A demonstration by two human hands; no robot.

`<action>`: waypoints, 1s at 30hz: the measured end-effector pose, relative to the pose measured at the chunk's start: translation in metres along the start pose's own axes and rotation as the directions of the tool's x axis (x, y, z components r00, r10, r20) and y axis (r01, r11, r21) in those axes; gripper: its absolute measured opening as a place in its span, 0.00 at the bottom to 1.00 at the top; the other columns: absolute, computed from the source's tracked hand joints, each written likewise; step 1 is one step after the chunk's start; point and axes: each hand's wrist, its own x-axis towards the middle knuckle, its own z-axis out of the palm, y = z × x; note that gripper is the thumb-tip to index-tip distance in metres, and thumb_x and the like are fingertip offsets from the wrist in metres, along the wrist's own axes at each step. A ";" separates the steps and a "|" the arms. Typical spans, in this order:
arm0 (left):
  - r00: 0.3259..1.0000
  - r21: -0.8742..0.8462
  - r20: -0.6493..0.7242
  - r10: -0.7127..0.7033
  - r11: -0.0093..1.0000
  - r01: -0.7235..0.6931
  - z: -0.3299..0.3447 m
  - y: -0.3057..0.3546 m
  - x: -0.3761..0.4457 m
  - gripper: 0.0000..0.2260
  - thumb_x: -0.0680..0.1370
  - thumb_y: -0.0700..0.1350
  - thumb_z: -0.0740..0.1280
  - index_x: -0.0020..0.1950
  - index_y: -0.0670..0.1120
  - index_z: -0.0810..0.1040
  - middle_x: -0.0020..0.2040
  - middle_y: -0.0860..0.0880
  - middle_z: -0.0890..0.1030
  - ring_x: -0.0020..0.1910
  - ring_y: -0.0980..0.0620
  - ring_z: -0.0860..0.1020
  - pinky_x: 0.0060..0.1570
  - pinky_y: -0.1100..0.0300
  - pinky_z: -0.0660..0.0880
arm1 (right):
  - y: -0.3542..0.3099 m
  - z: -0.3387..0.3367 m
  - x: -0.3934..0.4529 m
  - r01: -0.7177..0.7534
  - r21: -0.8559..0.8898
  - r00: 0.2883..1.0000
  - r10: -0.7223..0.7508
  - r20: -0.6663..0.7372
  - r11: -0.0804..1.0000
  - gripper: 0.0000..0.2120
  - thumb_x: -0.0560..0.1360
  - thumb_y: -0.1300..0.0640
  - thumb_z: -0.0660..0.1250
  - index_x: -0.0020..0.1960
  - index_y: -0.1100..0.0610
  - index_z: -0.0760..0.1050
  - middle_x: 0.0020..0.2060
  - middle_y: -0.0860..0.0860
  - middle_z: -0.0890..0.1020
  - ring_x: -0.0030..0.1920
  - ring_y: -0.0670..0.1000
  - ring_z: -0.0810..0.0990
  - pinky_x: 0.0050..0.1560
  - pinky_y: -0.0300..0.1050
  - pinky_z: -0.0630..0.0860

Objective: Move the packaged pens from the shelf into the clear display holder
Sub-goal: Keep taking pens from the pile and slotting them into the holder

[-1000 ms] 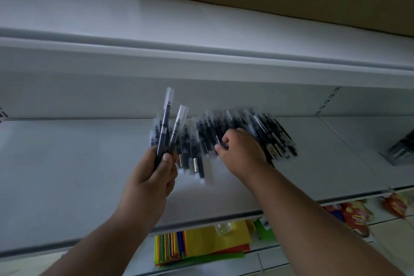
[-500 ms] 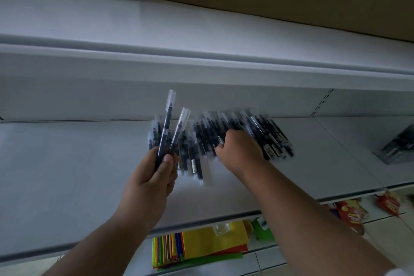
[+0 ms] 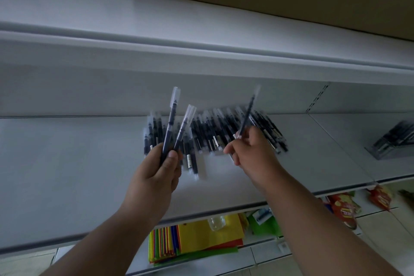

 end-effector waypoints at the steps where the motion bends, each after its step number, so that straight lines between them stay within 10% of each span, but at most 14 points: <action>1: 1.000 -0.008 0.008 -0.008 1.000 0.008 0.004 -0.001 0.000 0.10 0.83 0.36 0.56 0.44 0.42 0.73 0.31 0.51 0.68 0.28 0.58 0.64 0.27 0.68 0.62 | 0.000 -0.006 -0.005 -0.024 0.119 0.999 0.021 0.026 0.993 0.07 0.79 0.64 0.59 0.50 0.52 0.67 0.38 0.53 0.84 0.28 0.49 0.72 0.31 0.43 0.69; 10: 0.997 0.069 0.078 -0.005 0.998 0.000 0.087 -0.036 -0.014 0.10 0.84 0.37 0.55 0.47 0.40 0.73 0.28 0.53 0.67 0.27 0.56 0.63 0.26 0.65 0.60 | 0.024 -0.098 -0.045 0.129 0.463 0.989 -0.082 -0.121 0.877 0.19 0.85 0.53 0.51 0.36 0.55 0.63 0.31 0.58 0.79 0.23 0.51 0.67 0.25 0.38 0.61; 19: 0.992 0.132 0.122 0.013 0.991 -0.029 0.261 -0.116 -0.052 0.11 0.85 0.41 0.56 0.46 0.43 0.75 0.29 0.53 0.67 0.28 0.53 0.63 0.29 0.59 0.59 | 0.103 -0.285 -0.099 0.176 -0.049 0.887 -0.179 -0.426 0.983 0.14 0.83 0.47 0.55 0.46 0.47 0.78 0.26 0.42 0.72 0.28 0.42 0.70 0.33 0.42 0.68; 30: 0.998 0.195 0.059 -0.020 0.981 0.008 0.401 -0.170 -0.051 0.10 0.84 0.44 0.57 0.47 0.45 0.76 0.30 0.51 0.68 0.30 0.52 0.65 0.33 0.55 0.62 | 0.159 -0.437 -0.061 0.283 -0.059 0.850 -0.279 -0.447 0.957 0.07 0.83 0.52 0.57 0.49 0.50 0.72 0.38 0.50 0.81 0.34 0.46 0.79 0.38 0.47 0.74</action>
